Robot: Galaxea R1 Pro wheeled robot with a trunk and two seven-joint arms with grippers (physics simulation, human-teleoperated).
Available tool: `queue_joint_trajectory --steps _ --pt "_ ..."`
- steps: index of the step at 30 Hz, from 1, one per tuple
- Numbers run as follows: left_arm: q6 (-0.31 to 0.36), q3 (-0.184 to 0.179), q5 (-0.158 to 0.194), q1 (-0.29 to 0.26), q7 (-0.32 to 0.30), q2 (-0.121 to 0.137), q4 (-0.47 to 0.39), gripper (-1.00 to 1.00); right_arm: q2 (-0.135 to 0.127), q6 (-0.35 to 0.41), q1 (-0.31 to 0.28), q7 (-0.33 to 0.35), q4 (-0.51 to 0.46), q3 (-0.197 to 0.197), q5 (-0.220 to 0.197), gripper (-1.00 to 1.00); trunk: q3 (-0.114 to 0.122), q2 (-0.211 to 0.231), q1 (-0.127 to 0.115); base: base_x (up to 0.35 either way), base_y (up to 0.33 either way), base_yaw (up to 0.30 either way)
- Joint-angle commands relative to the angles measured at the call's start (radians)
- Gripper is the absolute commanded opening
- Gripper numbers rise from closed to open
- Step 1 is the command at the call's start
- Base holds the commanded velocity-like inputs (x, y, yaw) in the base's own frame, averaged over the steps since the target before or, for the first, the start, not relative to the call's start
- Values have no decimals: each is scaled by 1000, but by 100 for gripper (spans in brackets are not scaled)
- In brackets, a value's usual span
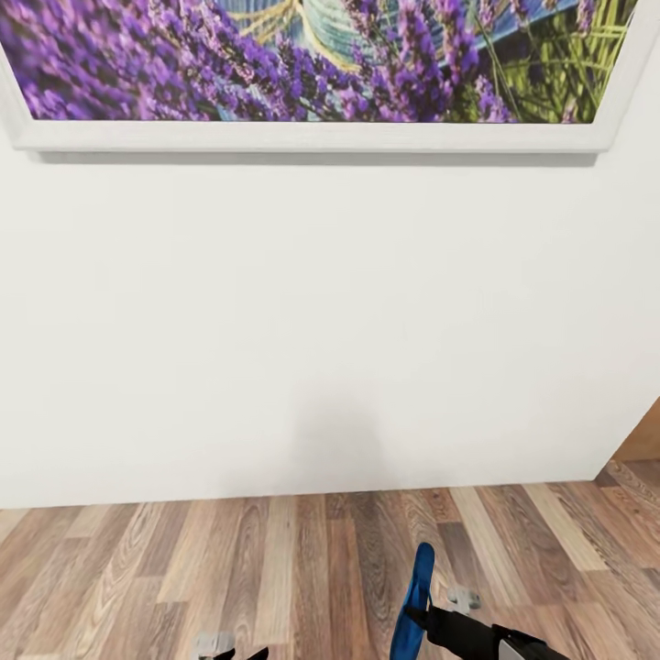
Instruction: In the bedroom, move the book from the bed onto either nightstand, and place the two sandals side by side next to the bed.
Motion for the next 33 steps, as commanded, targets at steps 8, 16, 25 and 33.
queue_joint_trajectory --steps 8,16,25,33 --pt "-2 1 3 -1 -4 0 1 100 0 6 0 3 0 1 -7 -100 -1 0 0 10 4 -244" --pt "-2 1 3 -1 -4 0 1 100 0 6 0 3 0 1 -7 -100 -1 0 0 63 46 -281" --pt "-2 1 3 -1 -4 0 1 100 0 6 0 3 -1 1 -7 -100 -1 0 0 234 171 -281" --pt "-2 1 4 -1 -4 0 1 100 0 6 0 3 -1 1 -7 -100 -1 0 0 67 52 -281"
